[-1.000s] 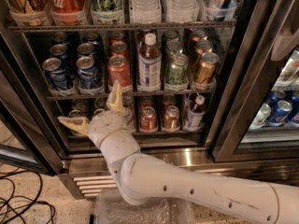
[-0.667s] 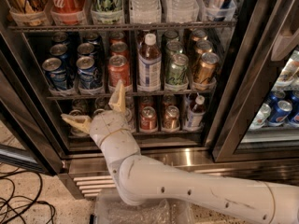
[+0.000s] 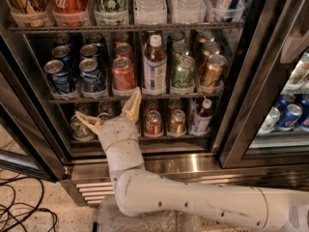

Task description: Pick coke can from middle shelf of fridge

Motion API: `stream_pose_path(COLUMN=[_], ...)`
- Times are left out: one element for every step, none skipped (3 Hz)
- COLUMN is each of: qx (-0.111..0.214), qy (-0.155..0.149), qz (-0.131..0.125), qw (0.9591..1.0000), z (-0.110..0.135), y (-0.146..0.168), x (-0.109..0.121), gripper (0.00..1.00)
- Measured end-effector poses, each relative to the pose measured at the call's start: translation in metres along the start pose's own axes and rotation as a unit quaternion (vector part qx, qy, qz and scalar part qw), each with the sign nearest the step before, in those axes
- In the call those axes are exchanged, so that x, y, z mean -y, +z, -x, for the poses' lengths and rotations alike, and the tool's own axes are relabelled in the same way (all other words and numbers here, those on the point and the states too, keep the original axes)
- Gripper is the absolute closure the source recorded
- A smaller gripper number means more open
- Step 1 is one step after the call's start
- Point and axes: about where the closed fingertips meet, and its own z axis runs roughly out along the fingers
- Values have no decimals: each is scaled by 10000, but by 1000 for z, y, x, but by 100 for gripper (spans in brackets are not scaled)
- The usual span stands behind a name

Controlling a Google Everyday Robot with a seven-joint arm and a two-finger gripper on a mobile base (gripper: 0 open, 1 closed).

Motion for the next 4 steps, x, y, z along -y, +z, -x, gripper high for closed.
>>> stream_pose_path(qx=[6, 9, 87, 141], qy=[35, 55, 88, 112], qz=[-220, -337, -432, -503], qw=[9998, 9994, 9990, 9986], z=[-5, -8, -6, -4], y=[-2, -3, -2, 6], x=[6, 9, 13, 17], gripper=[14, 14, 27, 21])
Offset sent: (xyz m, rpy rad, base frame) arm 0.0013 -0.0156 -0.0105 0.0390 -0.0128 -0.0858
